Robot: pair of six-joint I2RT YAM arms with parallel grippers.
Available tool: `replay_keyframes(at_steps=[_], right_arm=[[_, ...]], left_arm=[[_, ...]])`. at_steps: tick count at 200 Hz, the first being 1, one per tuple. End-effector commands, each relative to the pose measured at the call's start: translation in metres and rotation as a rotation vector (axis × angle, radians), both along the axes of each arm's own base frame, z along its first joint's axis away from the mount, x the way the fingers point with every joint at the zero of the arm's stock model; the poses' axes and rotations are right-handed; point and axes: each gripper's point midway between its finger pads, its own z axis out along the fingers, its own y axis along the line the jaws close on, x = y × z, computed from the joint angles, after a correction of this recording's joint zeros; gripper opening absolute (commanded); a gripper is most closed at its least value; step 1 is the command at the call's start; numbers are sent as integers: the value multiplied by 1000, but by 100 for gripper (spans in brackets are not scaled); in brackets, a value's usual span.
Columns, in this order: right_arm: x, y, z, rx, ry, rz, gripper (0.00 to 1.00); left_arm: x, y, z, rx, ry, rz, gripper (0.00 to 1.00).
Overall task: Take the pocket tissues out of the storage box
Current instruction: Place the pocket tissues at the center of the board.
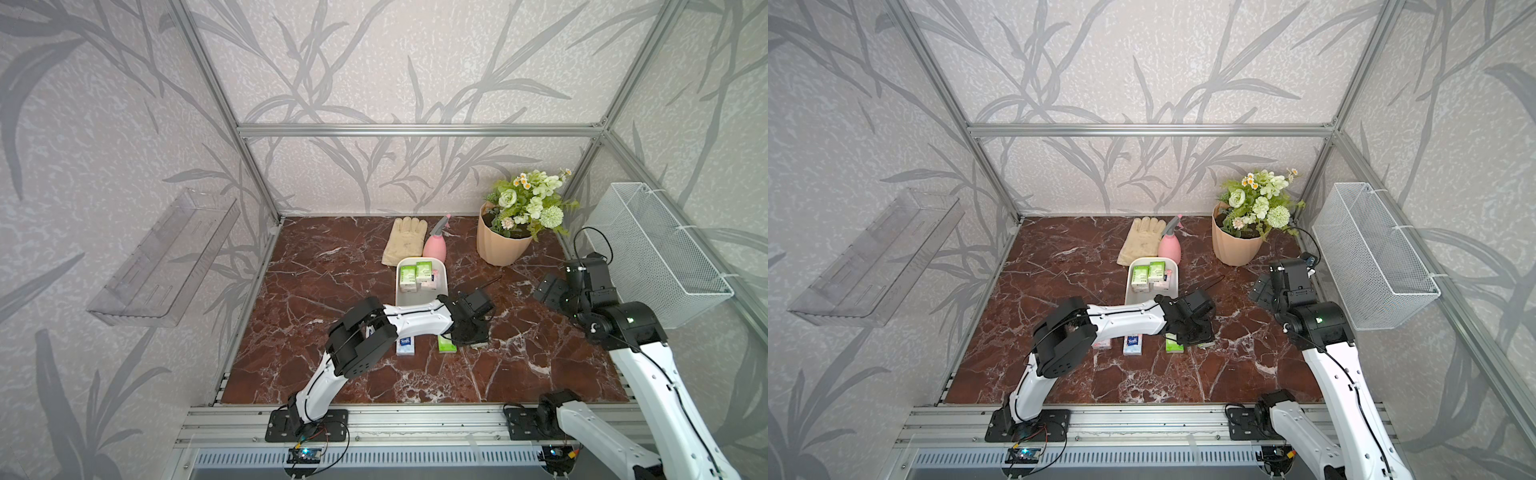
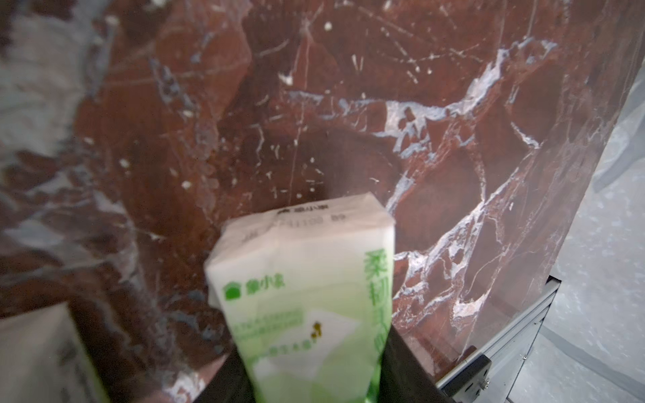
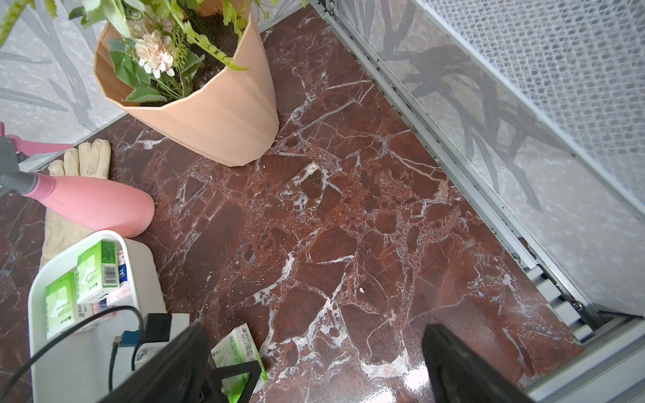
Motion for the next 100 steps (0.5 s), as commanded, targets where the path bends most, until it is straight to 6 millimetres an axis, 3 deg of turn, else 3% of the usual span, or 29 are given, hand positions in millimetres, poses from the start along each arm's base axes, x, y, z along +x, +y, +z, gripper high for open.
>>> replay_keyframes(at_steps=[1, 49, 100], right_arm=[[-4, -7, 0, -31, 6, -14, 99], [-4, -6, -6, -20, 21, -10, 99], [-3, -5, -6, -30, 24, 8, 99]], left_arm=[[-3, -5, 3, 3, 28, 7, 49], [-1, -4, 4, 28, 31, -14, 60], [9, 3, 28, 51, -28, -43, 73]])
